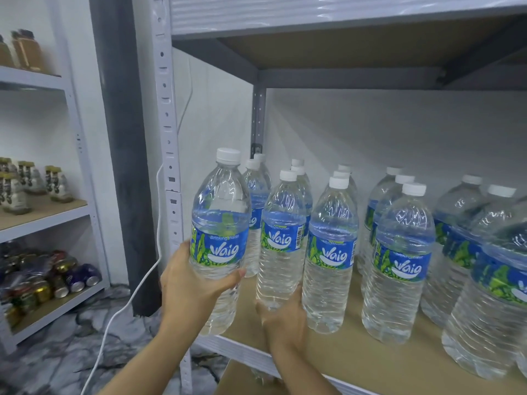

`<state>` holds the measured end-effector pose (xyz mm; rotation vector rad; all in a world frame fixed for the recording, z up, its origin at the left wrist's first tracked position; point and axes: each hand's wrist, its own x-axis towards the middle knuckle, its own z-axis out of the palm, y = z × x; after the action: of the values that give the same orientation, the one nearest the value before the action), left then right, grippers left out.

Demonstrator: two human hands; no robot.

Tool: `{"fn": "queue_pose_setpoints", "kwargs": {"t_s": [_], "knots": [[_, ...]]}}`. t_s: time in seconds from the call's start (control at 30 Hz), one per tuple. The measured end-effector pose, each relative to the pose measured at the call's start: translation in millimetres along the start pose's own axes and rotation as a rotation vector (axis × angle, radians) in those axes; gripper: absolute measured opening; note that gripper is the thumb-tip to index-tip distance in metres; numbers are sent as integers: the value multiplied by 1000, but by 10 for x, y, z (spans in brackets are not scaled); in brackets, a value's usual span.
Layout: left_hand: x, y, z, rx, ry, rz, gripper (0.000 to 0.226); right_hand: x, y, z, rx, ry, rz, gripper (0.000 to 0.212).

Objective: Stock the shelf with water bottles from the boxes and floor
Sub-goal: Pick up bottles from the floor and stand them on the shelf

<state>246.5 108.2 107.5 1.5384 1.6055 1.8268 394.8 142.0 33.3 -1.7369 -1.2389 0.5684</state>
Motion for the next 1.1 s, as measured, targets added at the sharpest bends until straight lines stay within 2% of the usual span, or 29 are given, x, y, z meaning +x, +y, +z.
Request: {"fn": "queue_pose_setpoints", "kwargs": {"t_s": [0.17,0.6,0.9,1.1], "knots": [[-11,-90,106,-3,-16,-26,71,33,151,-77,-183,-81,-64,104],[359,-214,375,-13,-39,20,70,20,183,-90,-250,-47,-64,100],[545,-585,565,-37,-139,-138,72,73,232,11,-283,-25,-48,101],[565,-646,562,-42,-279,-186,94,108,255,36,-301,-33,-33,102]]}}
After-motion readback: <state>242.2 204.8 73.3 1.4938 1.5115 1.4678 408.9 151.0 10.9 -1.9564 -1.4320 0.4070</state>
